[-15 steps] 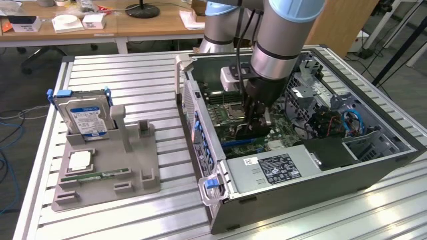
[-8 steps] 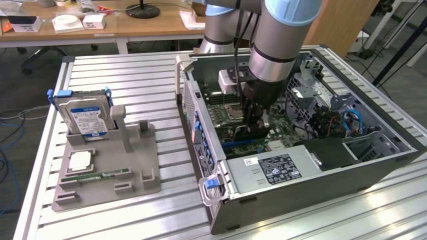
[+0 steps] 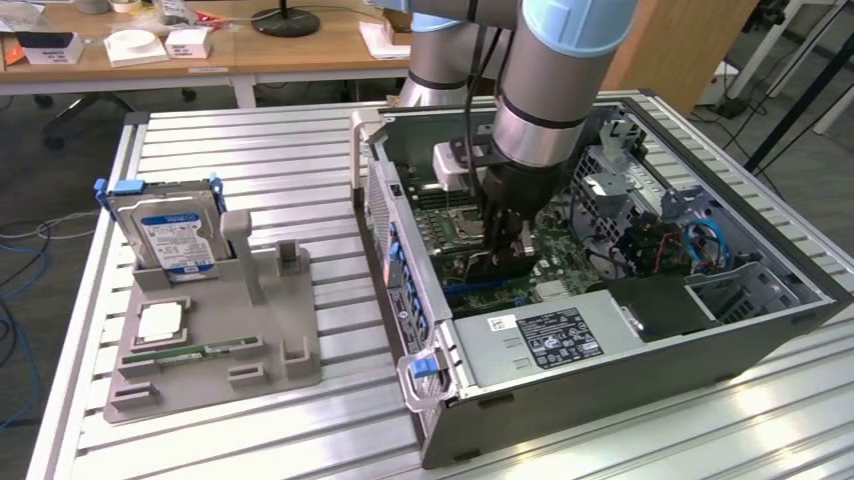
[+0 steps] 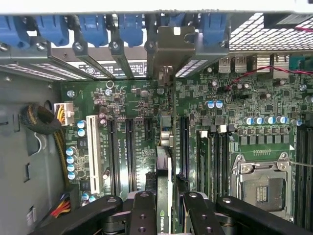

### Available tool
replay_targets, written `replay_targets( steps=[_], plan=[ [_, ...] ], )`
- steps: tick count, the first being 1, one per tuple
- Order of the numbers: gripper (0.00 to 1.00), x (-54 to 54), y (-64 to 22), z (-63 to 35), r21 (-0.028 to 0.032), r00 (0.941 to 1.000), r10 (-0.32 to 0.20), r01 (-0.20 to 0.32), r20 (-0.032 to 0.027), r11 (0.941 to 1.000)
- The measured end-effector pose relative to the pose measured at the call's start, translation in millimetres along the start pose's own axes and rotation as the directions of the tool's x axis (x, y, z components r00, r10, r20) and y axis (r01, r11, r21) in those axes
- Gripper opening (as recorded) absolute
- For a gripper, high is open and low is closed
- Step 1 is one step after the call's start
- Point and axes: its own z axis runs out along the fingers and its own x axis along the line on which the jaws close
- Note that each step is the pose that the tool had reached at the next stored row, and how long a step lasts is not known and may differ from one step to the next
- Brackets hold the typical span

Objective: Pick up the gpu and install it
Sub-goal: 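Insert the gpu into the slot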

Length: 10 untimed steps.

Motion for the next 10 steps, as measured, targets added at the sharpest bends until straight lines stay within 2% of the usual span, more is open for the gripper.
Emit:
replay_targets(
  steps=[3,10],
  plan=[
    [0.26,0.0,0.1,1.8,0.0019,1.0000,0.000,0.000,0.0002,1.0000],
    [0.26,-0.2,0.2,0.7,0.0009,1.0000,0.000,0.000,0.0004,1.0000]
  ],
)
